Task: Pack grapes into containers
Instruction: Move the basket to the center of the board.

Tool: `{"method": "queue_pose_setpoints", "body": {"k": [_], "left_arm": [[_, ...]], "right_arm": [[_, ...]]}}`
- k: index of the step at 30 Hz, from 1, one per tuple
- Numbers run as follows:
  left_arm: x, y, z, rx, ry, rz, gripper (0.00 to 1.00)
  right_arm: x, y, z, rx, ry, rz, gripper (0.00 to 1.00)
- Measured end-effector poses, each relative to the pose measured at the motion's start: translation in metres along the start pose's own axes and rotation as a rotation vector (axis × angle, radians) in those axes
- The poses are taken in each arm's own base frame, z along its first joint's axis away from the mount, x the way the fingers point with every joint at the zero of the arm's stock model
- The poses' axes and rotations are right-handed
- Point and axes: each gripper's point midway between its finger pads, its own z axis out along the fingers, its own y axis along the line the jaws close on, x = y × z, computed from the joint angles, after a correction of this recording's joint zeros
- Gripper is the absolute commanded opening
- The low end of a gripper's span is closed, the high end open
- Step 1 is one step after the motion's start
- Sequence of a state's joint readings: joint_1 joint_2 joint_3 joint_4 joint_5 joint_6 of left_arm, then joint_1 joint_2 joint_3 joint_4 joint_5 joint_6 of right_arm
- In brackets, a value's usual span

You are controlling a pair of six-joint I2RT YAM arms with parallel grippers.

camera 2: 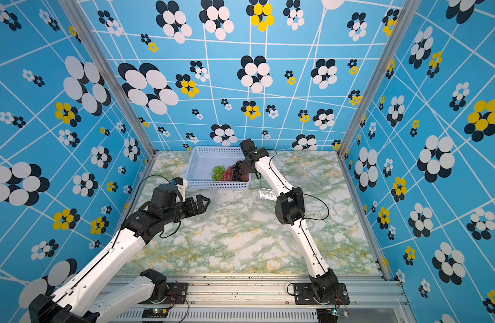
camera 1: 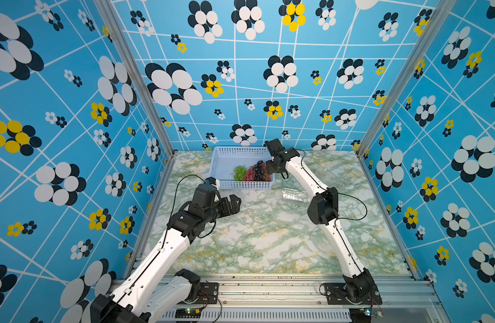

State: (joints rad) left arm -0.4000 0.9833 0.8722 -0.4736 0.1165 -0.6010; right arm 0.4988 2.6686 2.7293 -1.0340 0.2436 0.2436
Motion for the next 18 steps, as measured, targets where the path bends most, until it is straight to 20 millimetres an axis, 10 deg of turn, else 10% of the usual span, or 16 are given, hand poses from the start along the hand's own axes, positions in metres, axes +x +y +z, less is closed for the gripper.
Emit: {"method": "queue_pose_setpoints", "body": {"k": [18], "left_arm": [[-0.012, 0.029, 0.03, -0.109, 0.033, -0.048, 1.0]], "right_arm": [[0.052, -0.016, 0.02, 0.036, 0.161, 0.009, 0.27]]}}
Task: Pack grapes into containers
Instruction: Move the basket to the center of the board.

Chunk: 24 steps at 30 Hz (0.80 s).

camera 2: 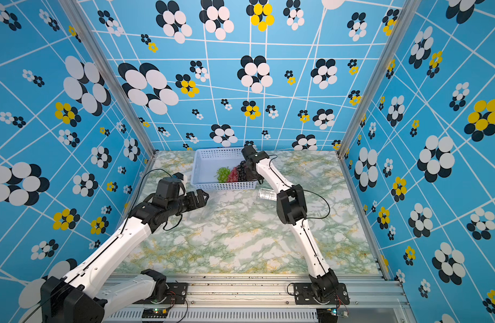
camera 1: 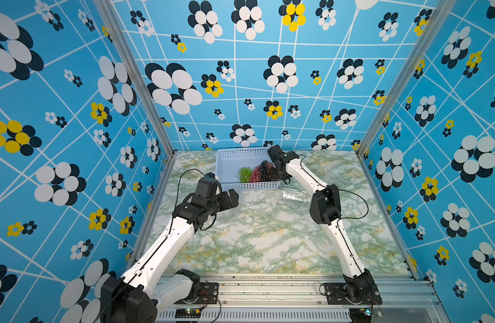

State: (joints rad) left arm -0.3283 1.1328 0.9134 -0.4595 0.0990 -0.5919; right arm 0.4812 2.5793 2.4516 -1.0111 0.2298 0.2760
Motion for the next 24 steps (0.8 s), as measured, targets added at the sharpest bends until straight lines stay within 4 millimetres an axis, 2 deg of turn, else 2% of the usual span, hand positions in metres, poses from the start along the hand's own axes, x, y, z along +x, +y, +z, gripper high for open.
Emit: {"method": "queue_pose_setpoints", "body": {"k": [5, 11, 15, 19, 21, 24], "left_arm": [[-0.002, 0.011, 0.019, -0.024, 0.03, -0.039, 0.99], [-0.013, 0.0, 0.037, 0.003, 0.047, -0.048, 0.99], [-0.022, -0.01, 0.046, 0.022, 0.044, -0.045, 1.0], [-0.023, -0.016, 0.057, 0.031, 0.057, -0.038, 1.0], [-0.022, -0.016, 0.064, 0.028, 0.068, -0.038, 1.0], [-0.019, -0.016, 0.073, 0.023, 0.086, -0.038, 1.0]], "right_arm": [[0.011, -0.028, -0.012, 0.014, 0.004, 0.052, 0.25], [0.013, -0.072, -0.019, 0.025, -0.029, 0.168, 0.29], [0.017, -0.101, -0.011, 0.031, -0.032, 0.228, 0.44], [0.014, -0.111, -0.01, 0.036, -0.045, 0.233, 0.62], [0.011, -0.11, -0.018, 0.028, -0.063, 0.226, 0.72], [-0.001, -0.109, -0.043, 0.013, -0.124, 0.215, 0.77]]}}
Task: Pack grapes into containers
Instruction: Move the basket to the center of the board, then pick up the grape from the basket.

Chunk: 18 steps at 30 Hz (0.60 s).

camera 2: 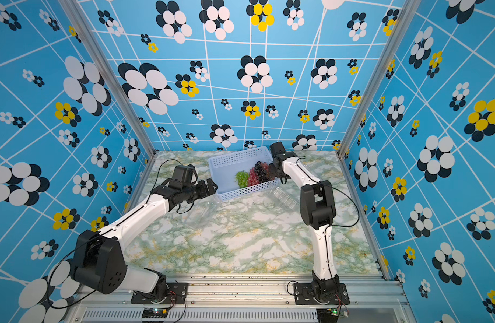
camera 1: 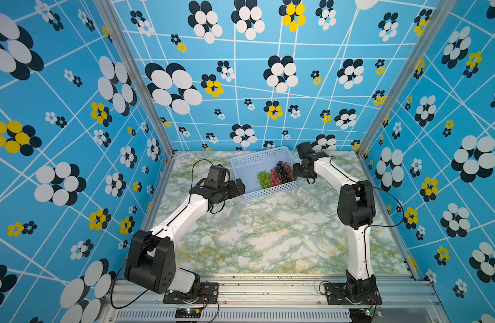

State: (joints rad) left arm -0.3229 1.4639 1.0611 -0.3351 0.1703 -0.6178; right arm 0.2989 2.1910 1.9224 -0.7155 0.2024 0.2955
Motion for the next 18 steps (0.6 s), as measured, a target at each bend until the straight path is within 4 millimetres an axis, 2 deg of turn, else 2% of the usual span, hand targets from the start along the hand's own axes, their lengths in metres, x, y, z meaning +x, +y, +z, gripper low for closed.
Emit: {"method": "queue_pose_setpoints", "body": {"k": [3, 6, 9, 11, 13, 16, 18], "left_arm": [[-0.001, 0.0, 0.007, -0.006, 0.013, -0.002, 1.0], [-0.009, -0.005, 0.013, -0.001, 0.012, 0.002, 1.0], [-0.017, -0.012, 0.014, 0.016, 0.005, 0.009, 1.0], [-0.02, -0.014, 0.013, 0.025, 0.002, 0.011, 0.99], [-0.021, -0.012, 0.012, 0.026, 0.002, 0.006, 1.0], [-0.025, -0.008, 0.011, 0.025, -0.002, -0.002, 0.99], [-0.025, -0.005, 0.01, 0.024, -0.002, -0.005, 0.99]], "right_arm": [[-0.024, 0.006, -0.033, -0.036, -0.093, -0.008, 0.77], [-0.046, 0.023, -0.057, -0.082, -0.166, -0.039, 0.74], [-0.061, 0.05, -0.066, -0.122, -0.211, -0.088, 0.67], [-0.061, 0.071, -0.061, -0.142, -0.214, -0.122, 0.59], [-0.05, 0.088, -0.048, -0.156, -0.185, -0.159, 0.54], [-0.03, 0.104, -0.024, -0.161, -0.118, -0.194, 0.47], [-0.021, 0.108, -0.009, -0.155, -0.079, -0.202, 0.42]]}}
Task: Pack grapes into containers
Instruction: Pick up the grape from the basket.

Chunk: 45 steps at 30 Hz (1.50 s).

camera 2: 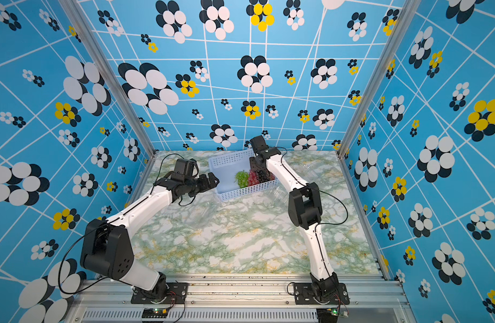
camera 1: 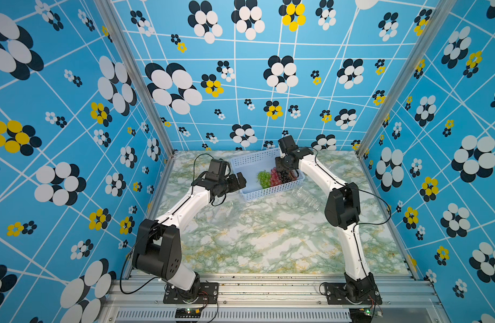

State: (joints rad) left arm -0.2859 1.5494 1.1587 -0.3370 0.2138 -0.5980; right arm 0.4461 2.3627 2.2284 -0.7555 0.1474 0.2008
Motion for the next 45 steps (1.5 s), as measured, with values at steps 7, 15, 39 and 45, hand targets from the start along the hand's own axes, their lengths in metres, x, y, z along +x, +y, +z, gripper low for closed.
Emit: {"method": "queue_pose_setpoints", "body": {"k": [7, 15, 39, 45], "left_arm": [[0.003, 0.005, 0.0, -0.003, 0.014, 0.005, 1.0], [0.005, 0.003, 0.0, 0.009, 0.022, 0.009, 0.99], [0.004, 0.004, 0.0, 0.012, 0.024, 0.011, 0.99], [0.004, 0.005, -0.001, 0.011, 0.023, 0.01, 0.99]], "right_arm": [[0.021, -0.004, 0.02, 0.018, 0.08, 0.016, 0.35], [0.023, -0.003, 0.02, 0.019, 0.095, 0.029, 0.3], [0.028, 0.001, 0.042, 0.021, 0.124, 0.03, 0.17], [0.03, 0.001, 0.042, 0.022, 0.132, 0.029, 0.15]]}}
